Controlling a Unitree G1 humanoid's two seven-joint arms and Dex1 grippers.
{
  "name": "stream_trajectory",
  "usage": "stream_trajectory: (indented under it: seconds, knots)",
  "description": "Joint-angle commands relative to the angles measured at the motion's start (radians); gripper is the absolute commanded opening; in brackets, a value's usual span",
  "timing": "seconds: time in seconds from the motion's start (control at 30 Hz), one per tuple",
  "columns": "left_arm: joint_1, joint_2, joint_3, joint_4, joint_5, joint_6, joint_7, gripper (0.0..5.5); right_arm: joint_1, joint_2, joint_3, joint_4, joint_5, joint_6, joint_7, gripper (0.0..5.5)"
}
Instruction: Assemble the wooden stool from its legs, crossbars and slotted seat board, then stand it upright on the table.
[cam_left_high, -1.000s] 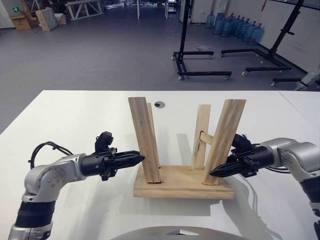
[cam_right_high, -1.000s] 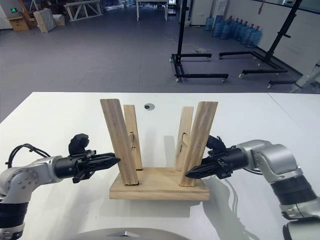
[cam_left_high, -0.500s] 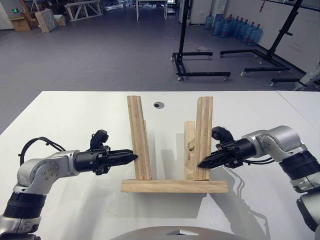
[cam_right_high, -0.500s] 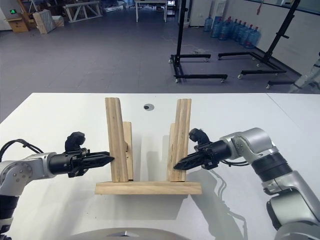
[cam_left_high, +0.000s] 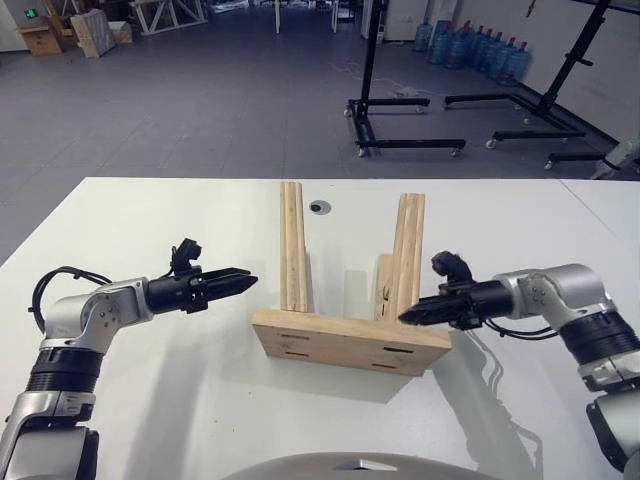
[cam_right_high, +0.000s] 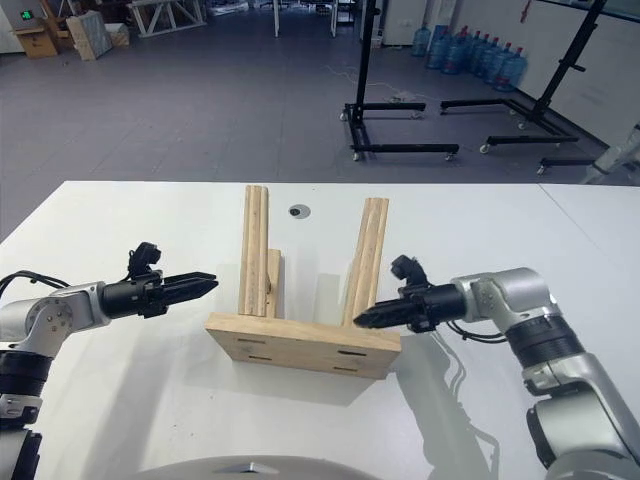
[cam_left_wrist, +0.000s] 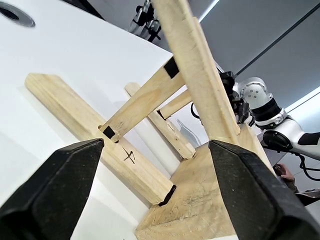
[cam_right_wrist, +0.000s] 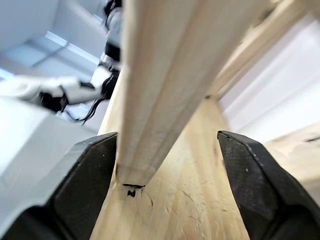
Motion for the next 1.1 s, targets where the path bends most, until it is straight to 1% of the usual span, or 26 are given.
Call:
stream_trajectory:
  seconds: [0.03,0.1,0.17,0.23,0.3,0.33,0.4,0.47,0.57,0.67,0.77,0.9,1.0,1.1]
  knots:
    - [0.065,0.039,0.038,-0.051,0.070,-0.117,-0.028,3.84,-0.003,-0.039,-0.042,0.017,-0.036,-0.057,0.012,3.53]
    - [0.089,0.051,0.037,-0.065,0.119,-0.188,-0.037,3.84,0.029,-0.046,-0.065,0.027,-0.047,-0.091,0.013,3.53]
    - [0.124,0.062,0.025,-0.090,0.195,-0.294,-0.037,3.84,0.084,-0.046,-0.117,0.016,-0.056,-0.159,-0.008,3.53]
    - [0.195,0.103,-0.041,-0.134,0.356,-0.479,-0.041,3.84,0.160,-0.022,-0.232,0.010,-0.070,-0.307,-0.081,3.53]
    - [0.270,0.145,-0.101,-0.161,0.489,-0.634,-0.057,3.84,0.256,0.019,-0.333,0.015,-0.148,-0.614,-0.165,3.53]
    - [0.296,0.155,-0.116,-0.171,0.530,-0.680,-0.056,3.84,0.297,0.031,-0.360,0.017,-0.179,-0.721,-0.186,3.53]
    - [0.331,0.162,-0.149,-0.187,0.601,-0.769,-0.045,3.84,0.401,0.027,-0.379,0.011,-0.242,-0.909,-0.176,3.53]
    - [0.347,0.156,-0.176,-0.208,0.649,-0.836,-0.040,3.84,0.485,0.012,-0.363,0.029,-0.313,-1.096,-0.136,3.53]
    - [0.311,0.111,-0.187,-0.214,0.660,-0.873,-0.020,3.84,0.516,0.006,-0.314,0.074,-0.399,-1.300,-0.080,3.53]
    - [0.257,0.067,-0.208,-0.182,0.674,-0.908,0.002,3.84,0.501,0.032,-0.291,0.095,-0.419,-1.359,-0.060,3.53]
    - [0.206,0.042,-0.231,-0.139,0.690,-0.926,0.009,3.84,0.503,0.064,-0.270,0.079,-0.400,-1.336,-0.055,3.53]
    - [0.186,0.029,-0.259,-0.148,0.651,-0.902,-0.047,3.84,0.528,0.100,-0.225,0.089,-0.400,-1.304,-0.024,3.53]
    - [0.184,0.025,-0.287,-0.149,0.665,-0.893,-0.058,3.84,0.518,0.143,-0.221,0.137,-0.407,-1.339,-0.033,3.53]
    - [0.168,0.020,-0.292,-0.138,0.661,-0.886,-0.061,3.84,0.484,0.179,-0.221,0.189,-0.414,-1.373,-0.044,3.53]
